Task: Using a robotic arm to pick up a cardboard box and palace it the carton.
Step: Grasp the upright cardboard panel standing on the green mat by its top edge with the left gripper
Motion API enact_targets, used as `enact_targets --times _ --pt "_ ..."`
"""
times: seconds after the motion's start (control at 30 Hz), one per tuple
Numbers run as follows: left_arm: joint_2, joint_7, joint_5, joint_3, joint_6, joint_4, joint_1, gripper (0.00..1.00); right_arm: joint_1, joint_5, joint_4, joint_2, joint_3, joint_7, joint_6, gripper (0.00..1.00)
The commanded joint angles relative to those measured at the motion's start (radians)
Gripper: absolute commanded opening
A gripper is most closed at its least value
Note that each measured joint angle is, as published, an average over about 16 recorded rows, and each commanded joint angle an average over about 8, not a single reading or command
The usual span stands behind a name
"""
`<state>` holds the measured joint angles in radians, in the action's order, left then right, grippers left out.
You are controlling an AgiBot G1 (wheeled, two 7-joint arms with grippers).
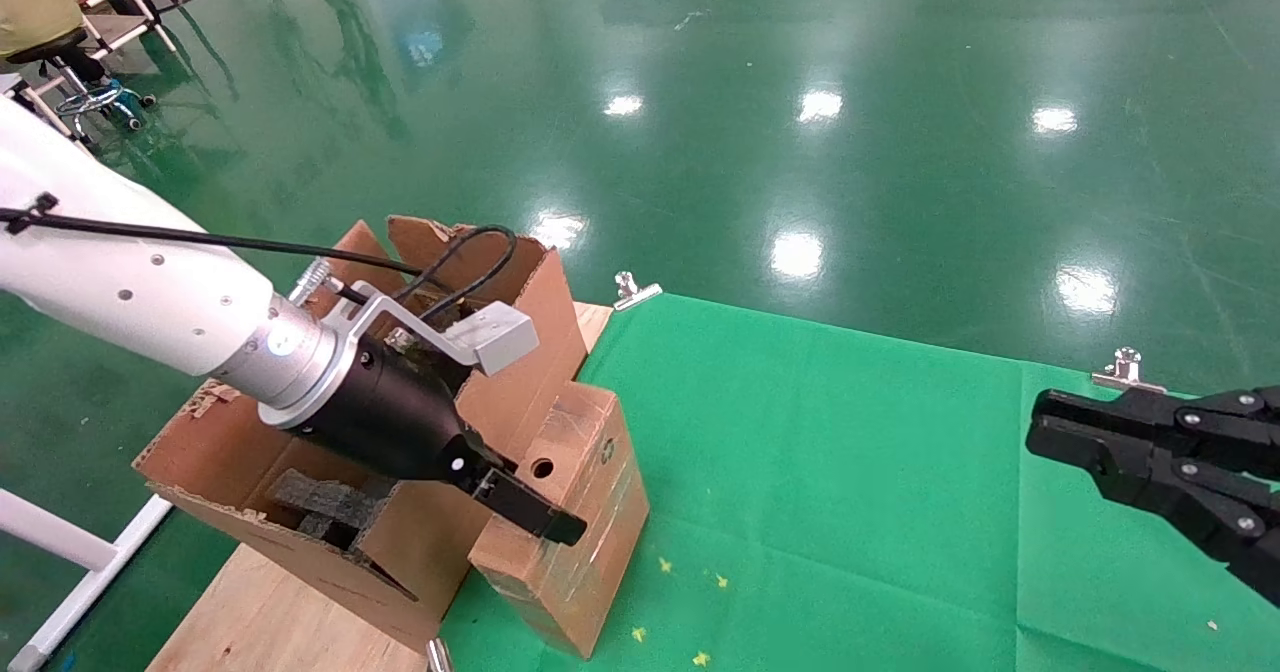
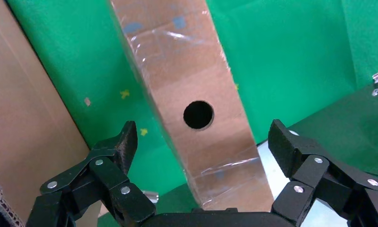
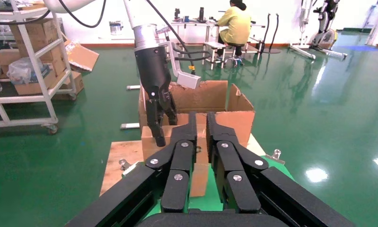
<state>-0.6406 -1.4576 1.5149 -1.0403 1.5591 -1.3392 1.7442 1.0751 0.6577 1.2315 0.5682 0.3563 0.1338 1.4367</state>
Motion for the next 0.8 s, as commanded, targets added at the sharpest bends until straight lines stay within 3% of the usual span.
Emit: enact_targets --times 0.03,0.13,0.17,0.8 --pt "-0.001 -0.001 0.0 -0.015 -0.002 -0.001 0.007 0.44 0.0 0.0 0.0 0.0 0.0 0.0 0.0 1.0" --pt "-0.004 0.007 0.005 -0.03 -0.004 -0.003 0.013 0.06 0.0 0.0 0.0 0.0 0.0 0.0 0.0 1.0" --pt "-0.004 0.008 0.007 -0.033 -0.004 -0.003 0.015 0.0 0.0 0.0 0.0 0.0 0.0 0.0 0.0 1.0" --pt "-0.004 0.005 0.005 -0.026 -0.005 -0.003 0.012 0.0 0.0 0.0 0.0 0.0 0.0 0.0 0.0 1.0"
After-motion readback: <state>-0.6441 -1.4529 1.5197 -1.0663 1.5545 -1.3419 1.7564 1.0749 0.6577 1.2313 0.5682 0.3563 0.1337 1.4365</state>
